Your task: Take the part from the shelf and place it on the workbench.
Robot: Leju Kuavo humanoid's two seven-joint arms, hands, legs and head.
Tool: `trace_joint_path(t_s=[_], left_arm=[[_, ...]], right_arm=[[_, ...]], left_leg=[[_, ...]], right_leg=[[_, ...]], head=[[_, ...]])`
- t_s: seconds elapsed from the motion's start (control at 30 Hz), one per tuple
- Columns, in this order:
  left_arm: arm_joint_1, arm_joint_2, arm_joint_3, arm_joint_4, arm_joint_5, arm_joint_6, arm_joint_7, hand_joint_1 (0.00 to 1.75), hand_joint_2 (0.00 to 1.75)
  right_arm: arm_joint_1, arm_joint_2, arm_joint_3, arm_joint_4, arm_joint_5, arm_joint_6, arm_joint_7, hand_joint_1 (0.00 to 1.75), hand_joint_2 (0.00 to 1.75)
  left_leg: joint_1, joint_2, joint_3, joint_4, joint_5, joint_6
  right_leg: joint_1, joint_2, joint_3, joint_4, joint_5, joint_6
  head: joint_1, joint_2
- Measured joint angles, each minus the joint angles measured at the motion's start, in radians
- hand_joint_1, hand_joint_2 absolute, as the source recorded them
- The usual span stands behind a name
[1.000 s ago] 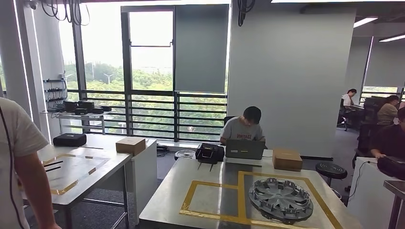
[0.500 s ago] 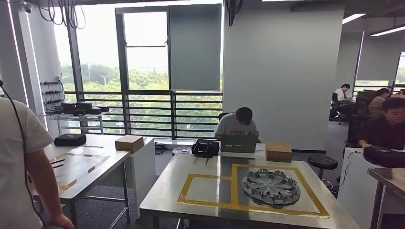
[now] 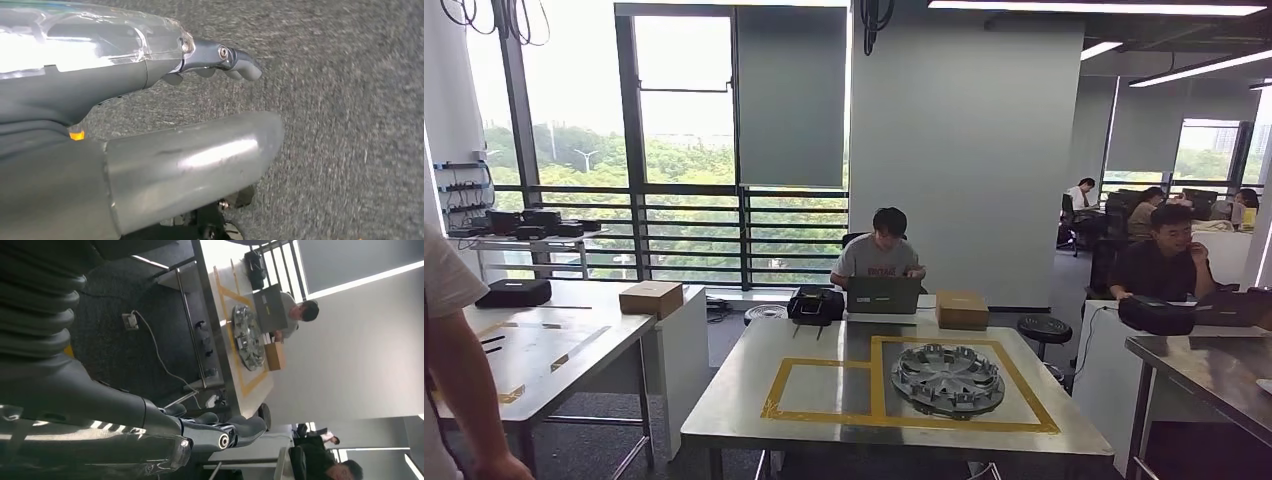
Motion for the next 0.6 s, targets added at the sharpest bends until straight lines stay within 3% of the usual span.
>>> trace_joint_path(t_s=[0.1,0.13,0.17,0.2,0.3,0.37,0.43,0.5,0.57,0.6], left_arm=[[0.003,-0.001,-0.004,0.000,-0.001,0.000,0.000,0.00,0.00],[0.005,0.000,-0.006,0.000,-0.002,0.000,0.000,0.00,0.00],[0.006,0.001,-0.007,0.001,-0.003,-0.001,0.000,0.00,0.00],[0.006,0.001,-0.008,0.001,-0.005,-0.001,0.000,0.00,0.00],[0.003,-0.001,-0.009,0.001,-0.009,-0.003,-0.001,0.00,0.00],[0.002,-0.002,-0.009,0.001,-0.009,-0.005,-0.001,0.00,0.00],[0.002,-0.002,-0.009,0.001,-0.009,-0.010,-0.001,0.00,0.00],[0.000,-0.001,-0.009,0.001,-0.010,-0.012,-0.001,0.00,0.00],[-0.001,-0.001,-0.009,0.001,-0.011,-0.014,-0.001,0.00,0.00],[0.001,-0.001,-0.009,0.001,-0.011,-0.014,-0.001,0.00,0.00]], right_arm=[[0.003,-0.002,-0.004,0.004,0.000,-0.004,0.000,0.00,0.00],[0.005,-0.002,-0.006,0.007,0.000,-0.005,0.000,0.00,0.00],[0.008,-0.002,-0.007,0.009,0.000,-0.006,0.000,0.00,0.00],[0.011,-0.002,-0.010,0.010,0.000,-0.007,0.000,0.00,0.00],[0.014,-0.002,-0.020,0.011,0.000,-0.009,0.000,0.00,0.00],[0.014,-0.002,-0.025,0.010,0.000,-0.010,0.000,0.00,0.00],[0.015,-0.002,-0.028,0.010,0.000,-0.010,0.000,0.00,0.00],[0.017,-0.002,-0.031,0.009,0.000,-0.011,0.000,0.00,0.00],[0.016,-0.001,-0.034,0.009,0.000,-0.011,0.000,0.00,0.00],[0.016,0.000,-0.034,0.010,0.000,-0.011,0.001,0.00,0.00]], left_leg=[[0.000,0.045,-0.006,-0.002,0.003,0.005],[0.000,0.060,-0.008,-0.002,0.003,0.004],[-0.001,0.074,-0.009,-0.002,0.003,0.004],[-0.001,0.087,-0.009,-0.002,0.003,0.004],[-0.003,0.118,-0.005,0.000,0.001,-0.003],[-0.007,0.135,-0.005,0.001,0.001,-0.013],[-0.008,0.154,-0.004,0.000,-0.001,-0.024],[-0.004,0.113,-0.013,0.026,-0.025,-0.034],[0.000,0.045,-0.056,0.129,-0.087,-0.040],[0.000,0.032,-0.088,0.198,-0.120,-0.040]], right_leg=[[-0.007,-0.052,-0.083,0.176,-0.091,0.019],[-0.010,-0.060,-0.104,0.223,-0.106,0.023],[-0.012,-0.064,-0.108,0.237,-0.101,0.026],[-0.013,-0.068,-0.093,0.210,-0.077,0.027],[-0.008,-0.116,0.010,0.011,0.014,0.016],[-0.001,-0.136,0.033,-0.047,0.023,0.001],[0.000,-0.116,0.029,-0.050,0.027,-0.014],[-0.004,-0.096,0.029,-0.057,0.036,-0.028],[-0.007,-0.077,0.026,-0.061,0.044,-0.038],[-0.006,-0.066,0.023,-0.060,0.045,-0.041]], head=[[0.002,0.000],[0.002,0.000],[0.001,0.000],[0.001,0.000],[0.001,0.000],[0.001,0.000],[0.001,0.000],[0.000,0.000],[-0.001,0.000],[-0.001,0.000]])
